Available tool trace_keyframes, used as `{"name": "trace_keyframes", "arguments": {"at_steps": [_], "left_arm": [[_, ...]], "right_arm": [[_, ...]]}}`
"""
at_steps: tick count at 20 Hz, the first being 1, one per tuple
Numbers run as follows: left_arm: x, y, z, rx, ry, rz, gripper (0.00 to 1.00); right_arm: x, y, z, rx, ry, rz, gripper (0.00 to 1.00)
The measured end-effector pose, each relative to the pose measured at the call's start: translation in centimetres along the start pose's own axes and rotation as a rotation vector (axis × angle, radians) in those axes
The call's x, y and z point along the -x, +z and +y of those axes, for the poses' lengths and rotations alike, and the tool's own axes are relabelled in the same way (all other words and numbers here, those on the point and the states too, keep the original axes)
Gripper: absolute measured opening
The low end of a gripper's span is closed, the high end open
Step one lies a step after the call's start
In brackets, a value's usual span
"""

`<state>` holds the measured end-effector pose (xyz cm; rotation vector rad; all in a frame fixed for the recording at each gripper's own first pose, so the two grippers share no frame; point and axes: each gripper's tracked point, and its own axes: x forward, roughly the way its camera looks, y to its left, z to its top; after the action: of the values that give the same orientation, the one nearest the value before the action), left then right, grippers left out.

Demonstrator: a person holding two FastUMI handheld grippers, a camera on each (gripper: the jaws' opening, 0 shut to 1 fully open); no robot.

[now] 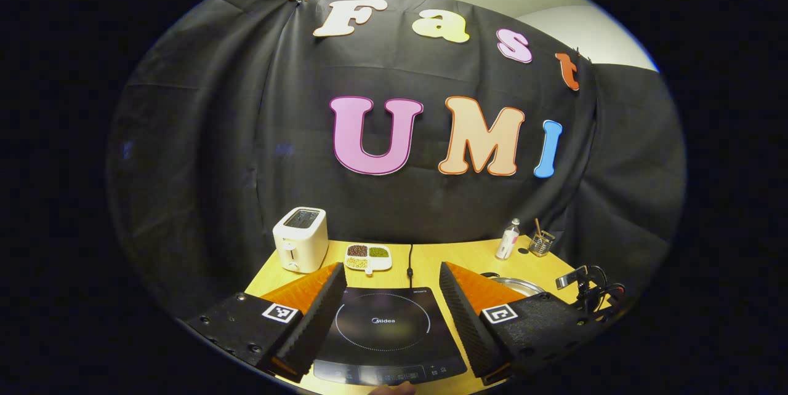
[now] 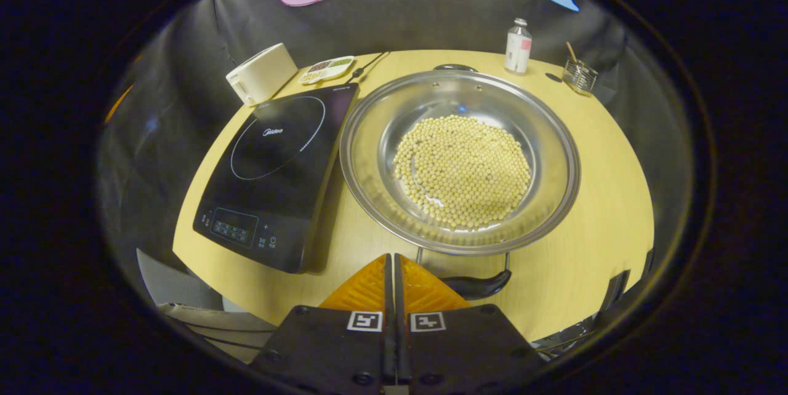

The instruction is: First push the handle of the pot to place it horizontally, then grasp the pot with both hands and set it on the induction cooktop.

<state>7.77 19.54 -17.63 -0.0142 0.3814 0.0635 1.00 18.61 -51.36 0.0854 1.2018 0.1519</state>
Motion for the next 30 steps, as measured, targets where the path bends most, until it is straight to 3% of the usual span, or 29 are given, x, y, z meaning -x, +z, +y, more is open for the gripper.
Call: {"name": "trace_keyframes", "arguments": {"at_steps": [3,4,5,7,8,15,17,18,19,20,22,30], "left_arm": [[-0.1,0.1,-0.1,0.005,-0.001,-0.002,0.93],[-0.1,-0.1,-0.2,0.006,-0.003,-0.002,0.88],[-0.1,-0.1,-0.3,0.008,-0.004,-0.001,0.93],[-0.1,-0.2,-0.5,0.009,-0.005,-0.001,0.93],[-0.1,-0.1,-0.6,0.009,-0.007,-0.002,0.88],[-0.1,-0.4,-1.0,0.006,-0.004,0.003,0.93],[-0.1,-0.4,-1.1,0.007,-0.002,0.004,0.88],[0.0,-0.3,-1.1,0.008,-0.001,0.004,0.93],[0.0,-0.3,-1.2,0.007,0.000,0.004,0.88],[-0.1,-0.5,-1.3,0.006,0.002,0.008,0.93],[0.0,-0.5,-1.6,0.007,0.004,0.010,0.93],[0.1,-0.8,-4.6,-0.023,0.068,0.029,0.94]], "right_arm": [[-0.1,-0.2,-1.1,0.000,-0.023,0.012,0.00],[0.1,-0.3,-1.6,-0.004,-0.030,0.013,0.03],[0.1,-0.3,-2.0,-0.012,-0.036,0.013,0.03],[0.4,-0.5,-3.0,-0.024,-0.046,0.014,0.03],[0.4,-0.4,-3.4,-0.026,-0.053,0.014,0.00],[0.7,-0.1,-7.0,-0.043,-0.099,0.013,0.03],[0.9,0.0,-8.1,-0.045,-0.112,0.012,0.03],[0.9,0.1,-8.6,-0.050,-0.119,0.011,0.03],[0.9,0.3,-9.1,-0.057,-0.122,0.011,0.03],[1.0,0.3,-9.5,-0.062,-0.126,0.015,0.03],[1.1,0.4,-10.5,-0.068,-0.137,0.014,0.03],[0.7,1.3,-13.9,-0.054,-0.086,0.021,0.02]]}}
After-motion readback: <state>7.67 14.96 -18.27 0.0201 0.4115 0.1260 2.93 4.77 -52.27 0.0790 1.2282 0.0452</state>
